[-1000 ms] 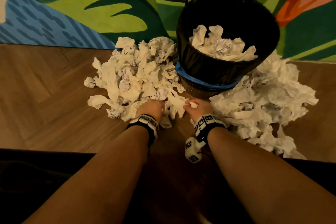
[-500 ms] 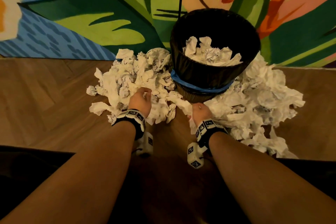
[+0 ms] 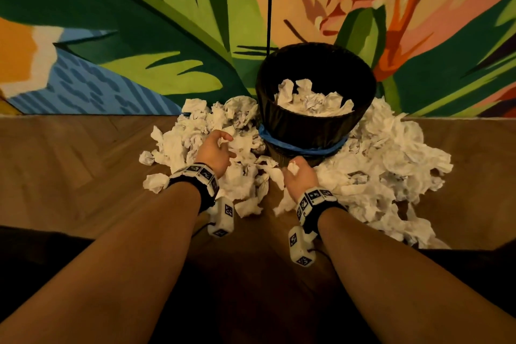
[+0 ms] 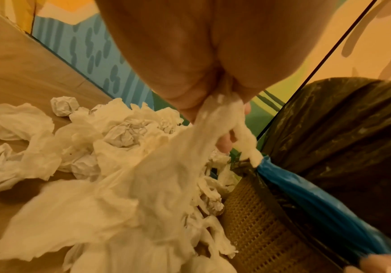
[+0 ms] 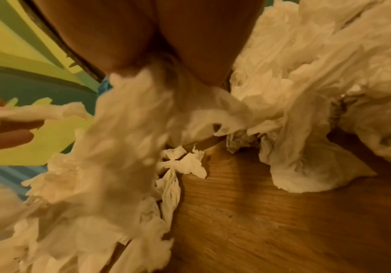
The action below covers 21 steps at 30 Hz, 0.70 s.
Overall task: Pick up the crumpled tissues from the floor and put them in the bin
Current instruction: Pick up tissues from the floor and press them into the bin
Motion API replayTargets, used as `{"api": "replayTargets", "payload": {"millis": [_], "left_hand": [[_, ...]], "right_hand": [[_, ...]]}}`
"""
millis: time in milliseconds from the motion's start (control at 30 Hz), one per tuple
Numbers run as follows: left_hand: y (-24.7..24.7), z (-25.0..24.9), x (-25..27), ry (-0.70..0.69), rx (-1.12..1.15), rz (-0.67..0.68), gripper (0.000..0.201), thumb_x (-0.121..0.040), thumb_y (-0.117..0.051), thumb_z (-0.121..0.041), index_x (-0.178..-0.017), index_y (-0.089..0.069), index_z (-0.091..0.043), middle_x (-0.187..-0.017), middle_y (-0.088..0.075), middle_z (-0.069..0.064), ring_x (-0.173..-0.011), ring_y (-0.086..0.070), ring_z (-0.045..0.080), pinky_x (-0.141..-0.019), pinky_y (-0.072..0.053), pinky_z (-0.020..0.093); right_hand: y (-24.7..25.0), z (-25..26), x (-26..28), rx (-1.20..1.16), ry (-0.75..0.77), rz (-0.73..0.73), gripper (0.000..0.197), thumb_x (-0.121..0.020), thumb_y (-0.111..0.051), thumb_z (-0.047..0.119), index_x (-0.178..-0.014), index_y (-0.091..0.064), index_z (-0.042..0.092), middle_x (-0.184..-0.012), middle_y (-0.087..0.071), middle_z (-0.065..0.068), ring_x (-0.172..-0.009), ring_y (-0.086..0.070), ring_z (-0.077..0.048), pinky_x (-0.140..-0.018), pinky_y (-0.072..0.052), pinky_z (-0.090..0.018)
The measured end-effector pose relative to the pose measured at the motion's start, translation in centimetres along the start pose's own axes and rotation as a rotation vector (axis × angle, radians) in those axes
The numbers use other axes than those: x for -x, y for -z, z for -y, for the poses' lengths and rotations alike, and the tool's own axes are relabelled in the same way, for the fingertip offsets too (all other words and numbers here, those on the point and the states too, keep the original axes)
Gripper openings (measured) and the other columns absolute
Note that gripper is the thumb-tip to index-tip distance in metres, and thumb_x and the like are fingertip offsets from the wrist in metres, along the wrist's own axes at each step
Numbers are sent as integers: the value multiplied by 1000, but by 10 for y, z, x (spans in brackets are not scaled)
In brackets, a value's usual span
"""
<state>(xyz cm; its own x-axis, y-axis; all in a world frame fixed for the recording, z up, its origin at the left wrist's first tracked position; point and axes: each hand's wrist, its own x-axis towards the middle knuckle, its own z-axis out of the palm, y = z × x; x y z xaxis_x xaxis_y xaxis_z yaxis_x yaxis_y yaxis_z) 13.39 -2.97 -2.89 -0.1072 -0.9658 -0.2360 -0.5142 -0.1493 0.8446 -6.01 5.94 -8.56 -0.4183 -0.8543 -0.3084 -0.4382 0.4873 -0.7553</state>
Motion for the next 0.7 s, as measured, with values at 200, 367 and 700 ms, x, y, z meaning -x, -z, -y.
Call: {"api": "replayTargets", "payload": {"millis": [200, 367, 700], "left_hand": [[2, -15, -1, -9, -20, -73, 46, -96, -52, -43, -129, -49, -11, -86, -65, 5, -64, -65, 18, -60, -56, 28], [16, -59, -13, -225, -172, -184, 46, -99, -48, -42, -127, -47, -5, -110, -62, 12, -96, -65, 13, -75, -47, 22], [40, -181, -44, -599, -96, -198, 32, -104, -34, -35, -77, -43, -20, -65, -42, -7, -56, -43, 8, -56, -33, 28]], "right_hand": [[7, 27, 16, 30, 208, 144, 22, -81, -67, 21, -83, -54, 39, -87, -60, 11, -87, -61, -16, -64, -43, -21], [19, 89, 15, 27, 546, 109, 35, -88, -53, -2, -93, -71, 28, -109, -60, -1, -104, -57, -18, -90, -38, -20], [142, 196, -30, 200, 706, -90, 24, -97, -50, 43, -88, -68, 29, -84, -68, 4, -81, -61, -12, -67, -42, -25]]}}
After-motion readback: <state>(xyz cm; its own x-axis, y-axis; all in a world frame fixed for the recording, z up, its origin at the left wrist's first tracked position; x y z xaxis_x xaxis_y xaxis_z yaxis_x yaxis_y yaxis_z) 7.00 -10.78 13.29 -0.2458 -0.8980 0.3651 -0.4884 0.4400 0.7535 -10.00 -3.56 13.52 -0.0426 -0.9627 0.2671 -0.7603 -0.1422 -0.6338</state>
